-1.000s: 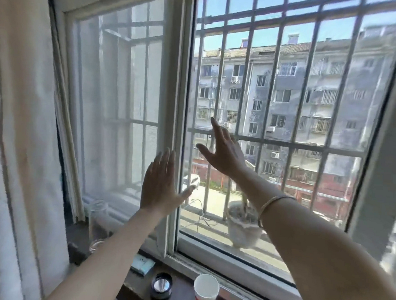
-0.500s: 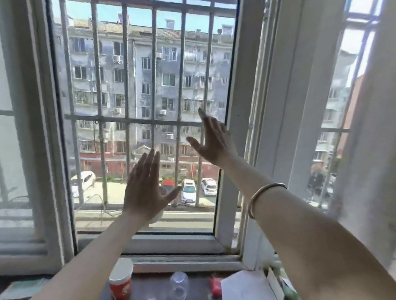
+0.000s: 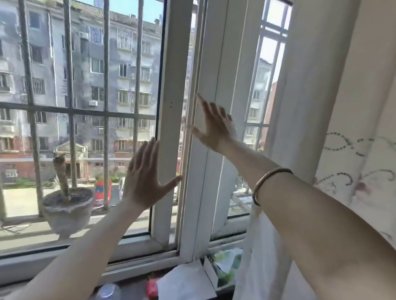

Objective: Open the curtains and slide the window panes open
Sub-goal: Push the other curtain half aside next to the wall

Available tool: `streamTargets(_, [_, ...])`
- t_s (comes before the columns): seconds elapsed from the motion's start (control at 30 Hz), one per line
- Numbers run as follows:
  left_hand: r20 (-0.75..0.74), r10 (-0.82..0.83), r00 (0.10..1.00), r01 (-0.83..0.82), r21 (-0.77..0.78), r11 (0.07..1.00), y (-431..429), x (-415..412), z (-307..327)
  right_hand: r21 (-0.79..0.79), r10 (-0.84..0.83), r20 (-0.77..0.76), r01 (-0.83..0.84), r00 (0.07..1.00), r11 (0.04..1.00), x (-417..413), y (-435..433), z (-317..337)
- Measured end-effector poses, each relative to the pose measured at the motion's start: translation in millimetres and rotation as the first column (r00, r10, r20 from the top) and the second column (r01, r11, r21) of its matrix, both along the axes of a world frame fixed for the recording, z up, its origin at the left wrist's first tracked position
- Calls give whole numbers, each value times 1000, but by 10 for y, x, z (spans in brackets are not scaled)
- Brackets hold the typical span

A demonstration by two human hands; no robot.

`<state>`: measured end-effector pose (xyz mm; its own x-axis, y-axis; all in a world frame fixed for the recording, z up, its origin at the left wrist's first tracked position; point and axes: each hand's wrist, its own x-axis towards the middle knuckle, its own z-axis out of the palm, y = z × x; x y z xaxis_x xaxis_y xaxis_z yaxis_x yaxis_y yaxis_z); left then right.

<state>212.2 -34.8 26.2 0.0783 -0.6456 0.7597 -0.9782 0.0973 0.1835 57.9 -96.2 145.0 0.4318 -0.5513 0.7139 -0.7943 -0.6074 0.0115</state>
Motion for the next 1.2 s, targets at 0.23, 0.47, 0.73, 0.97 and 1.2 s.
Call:
streamTargets(0.23, [16, -263, 965, 263, 11, 965, -478, -292, -37, -15, -227, -27, 227, 974, 974, -365, -14, -32])
streamTargets(0.47, [13, -525, 851, 525, 32, 851, -641, -504, -48, -82, -569, -63, 564, 820, 822, -642, 293, 11])
streamTargets(0.73, [23, -698, 716, 697, 24, 716, -615, -976, -77, -149, -796, -88, 782, 599, 605, -845, 733, 85])
streamTargets(0.97, [-97, -834, 544, 839, 39, 543, -453, -1639, 2, -75, -908, 46, 908, 416, 412, -1115, 913, 153])
streamTargets(1.2, [-228, -806, 546, 837, 121, 533, -550, -2145, 40, 57, -913, 166, 920, 373, 387, -1332, 704, 370])
